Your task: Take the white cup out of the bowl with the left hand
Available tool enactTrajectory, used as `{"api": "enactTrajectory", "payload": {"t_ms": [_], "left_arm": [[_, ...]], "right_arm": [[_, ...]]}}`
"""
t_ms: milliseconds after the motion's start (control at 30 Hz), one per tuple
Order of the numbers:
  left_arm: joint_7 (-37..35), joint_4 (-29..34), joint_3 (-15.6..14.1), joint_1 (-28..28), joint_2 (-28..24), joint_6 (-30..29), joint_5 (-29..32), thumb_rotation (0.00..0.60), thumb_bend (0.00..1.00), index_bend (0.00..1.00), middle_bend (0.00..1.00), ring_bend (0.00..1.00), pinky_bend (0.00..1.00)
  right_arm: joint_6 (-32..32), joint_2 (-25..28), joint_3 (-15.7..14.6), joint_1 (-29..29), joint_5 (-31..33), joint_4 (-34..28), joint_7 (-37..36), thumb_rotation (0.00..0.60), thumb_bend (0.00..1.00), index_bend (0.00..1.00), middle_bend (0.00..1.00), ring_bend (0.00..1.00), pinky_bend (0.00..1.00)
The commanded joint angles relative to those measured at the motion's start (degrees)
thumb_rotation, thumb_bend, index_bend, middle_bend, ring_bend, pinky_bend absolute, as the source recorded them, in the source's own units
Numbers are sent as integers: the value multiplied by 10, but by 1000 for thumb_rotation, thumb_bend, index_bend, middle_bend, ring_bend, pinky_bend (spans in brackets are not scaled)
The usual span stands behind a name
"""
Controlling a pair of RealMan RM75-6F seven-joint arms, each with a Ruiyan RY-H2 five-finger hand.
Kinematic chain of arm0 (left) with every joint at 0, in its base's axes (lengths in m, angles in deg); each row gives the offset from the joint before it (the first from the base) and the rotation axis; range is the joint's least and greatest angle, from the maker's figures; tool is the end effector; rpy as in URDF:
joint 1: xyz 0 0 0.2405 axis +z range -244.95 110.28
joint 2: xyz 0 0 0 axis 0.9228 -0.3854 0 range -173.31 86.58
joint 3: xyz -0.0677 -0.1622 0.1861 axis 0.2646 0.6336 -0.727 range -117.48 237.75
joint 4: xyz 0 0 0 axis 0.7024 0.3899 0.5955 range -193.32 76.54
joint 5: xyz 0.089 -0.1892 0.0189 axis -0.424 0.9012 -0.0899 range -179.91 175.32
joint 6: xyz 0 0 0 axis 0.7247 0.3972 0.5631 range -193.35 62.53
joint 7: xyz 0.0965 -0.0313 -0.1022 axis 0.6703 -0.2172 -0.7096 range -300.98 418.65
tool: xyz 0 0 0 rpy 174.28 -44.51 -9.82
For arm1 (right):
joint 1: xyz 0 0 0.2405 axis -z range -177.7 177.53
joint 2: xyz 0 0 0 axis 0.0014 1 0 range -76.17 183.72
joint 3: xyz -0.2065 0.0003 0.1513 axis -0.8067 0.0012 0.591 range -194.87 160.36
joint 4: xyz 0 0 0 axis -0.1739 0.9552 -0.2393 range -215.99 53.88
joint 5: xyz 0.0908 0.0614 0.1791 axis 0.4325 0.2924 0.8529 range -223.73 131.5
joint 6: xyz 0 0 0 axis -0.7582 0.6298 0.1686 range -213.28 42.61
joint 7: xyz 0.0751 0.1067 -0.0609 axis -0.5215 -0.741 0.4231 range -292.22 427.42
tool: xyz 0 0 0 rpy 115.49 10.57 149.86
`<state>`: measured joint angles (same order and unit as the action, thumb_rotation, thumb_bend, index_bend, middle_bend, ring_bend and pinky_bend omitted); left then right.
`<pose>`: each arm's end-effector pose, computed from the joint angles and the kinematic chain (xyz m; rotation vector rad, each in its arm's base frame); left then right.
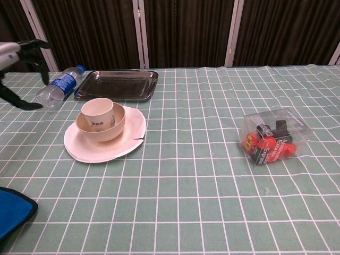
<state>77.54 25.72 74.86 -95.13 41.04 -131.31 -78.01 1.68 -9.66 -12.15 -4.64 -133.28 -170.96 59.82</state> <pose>-0.2085 0.3250 0.0494 -1.6054 -0.7904 -0.9711 -0.3129 -0.1879 0.1760 1.3294 -0.9035 1.0261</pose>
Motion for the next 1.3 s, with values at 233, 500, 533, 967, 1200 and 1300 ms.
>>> {"api": "enactTrajectory", "payload": {"t_ms": [233, 500, 533, 967, 1200, 1300], "left_arm": [[75, -12, 5, -63, 51, 60, 58, 600, 211, 479, 0, 0, 0], [103, -17, -2, -75, 74, 54, 77, 600, 217, 482, 0, 0, 0], [106, -20, -2, -78, 77, 54, 81, 600, 216, 483, 0, 0, 0], [118, -69, -1, -108, 116, 65, 107, 600, 326, 544, 0, 0, 0], [131, -80, -7, -115, 120, 65, 125, 600, 402, 546, 0, 0, 0], [127, -74, -8, -113, 115, 62, 128, 600, 478, 552, 0, 0, 0]], "right_arm": [[-2, 10, 4, 0, 6, 1, -25, 600, 48, 10, 0, 0, 0], [0, 16, 4, 2, 5, 0, -41, 600, 49, 11, 0, 0, 0], [1, 17, 4, 2, 4, -1, -43, 600, 49, 11, 0, 0, 0], [1, 21, 4, 3, 3, -1, -55, 600, 48, 11, 0, 0, 0], [4, 23, 3, 4, 1, -2, -59, 600, 49, 12, 0, 0, 0], [5, 23, 3, 4, -1, -3, -59, 600, 48, 13, 0, 0, 0]]}}
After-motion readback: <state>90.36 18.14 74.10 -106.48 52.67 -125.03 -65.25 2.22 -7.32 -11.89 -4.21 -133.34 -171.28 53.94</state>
